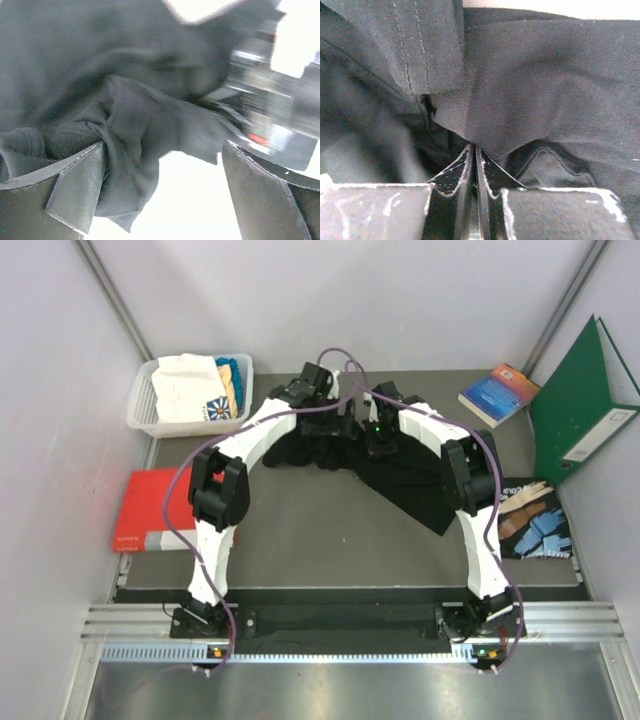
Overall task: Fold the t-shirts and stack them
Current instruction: Flatten the tshirt out
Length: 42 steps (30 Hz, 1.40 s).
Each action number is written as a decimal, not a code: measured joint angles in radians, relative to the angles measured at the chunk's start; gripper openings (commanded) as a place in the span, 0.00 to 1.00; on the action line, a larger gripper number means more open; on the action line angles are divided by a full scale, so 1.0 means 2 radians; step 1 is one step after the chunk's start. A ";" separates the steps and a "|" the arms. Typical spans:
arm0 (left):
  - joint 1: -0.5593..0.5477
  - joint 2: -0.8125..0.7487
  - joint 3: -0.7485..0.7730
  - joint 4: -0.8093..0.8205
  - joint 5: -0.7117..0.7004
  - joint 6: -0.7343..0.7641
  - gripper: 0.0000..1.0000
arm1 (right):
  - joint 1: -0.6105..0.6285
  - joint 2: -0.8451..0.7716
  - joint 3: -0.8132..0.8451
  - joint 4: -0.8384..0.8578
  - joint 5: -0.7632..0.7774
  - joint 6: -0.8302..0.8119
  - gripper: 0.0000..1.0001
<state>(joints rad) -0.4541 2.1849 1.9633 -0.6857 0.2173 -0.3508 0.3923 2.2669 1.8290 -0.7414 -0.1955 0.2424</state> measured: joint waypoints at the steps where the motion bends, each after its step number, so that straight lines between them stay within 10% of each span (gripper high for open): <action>1: -0.011 -0.008 -0.001 0.003 0.000 0.003 0.99 | 0.000 0.001 0.002 -0.002 0.000 0.000 0.07; 21: 0.024 0.004 0.040 -0.091 -0.207 0.009 0.99 | -0.001 0.006 0.010 -0.009 -0.004 -0.002 0.07; 42: -0.051 0.009 0.023 -0.066 -0.036 0.034 0.97 | -0.035 0.018 0.004 0.004 -0.093 0.061 0.07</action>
<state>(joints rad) -0.5556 2.2036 2.0102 -0.8169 0.1459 -0.2829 0.3225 2.3024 1.8370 -0.7334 -0.3805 0.3653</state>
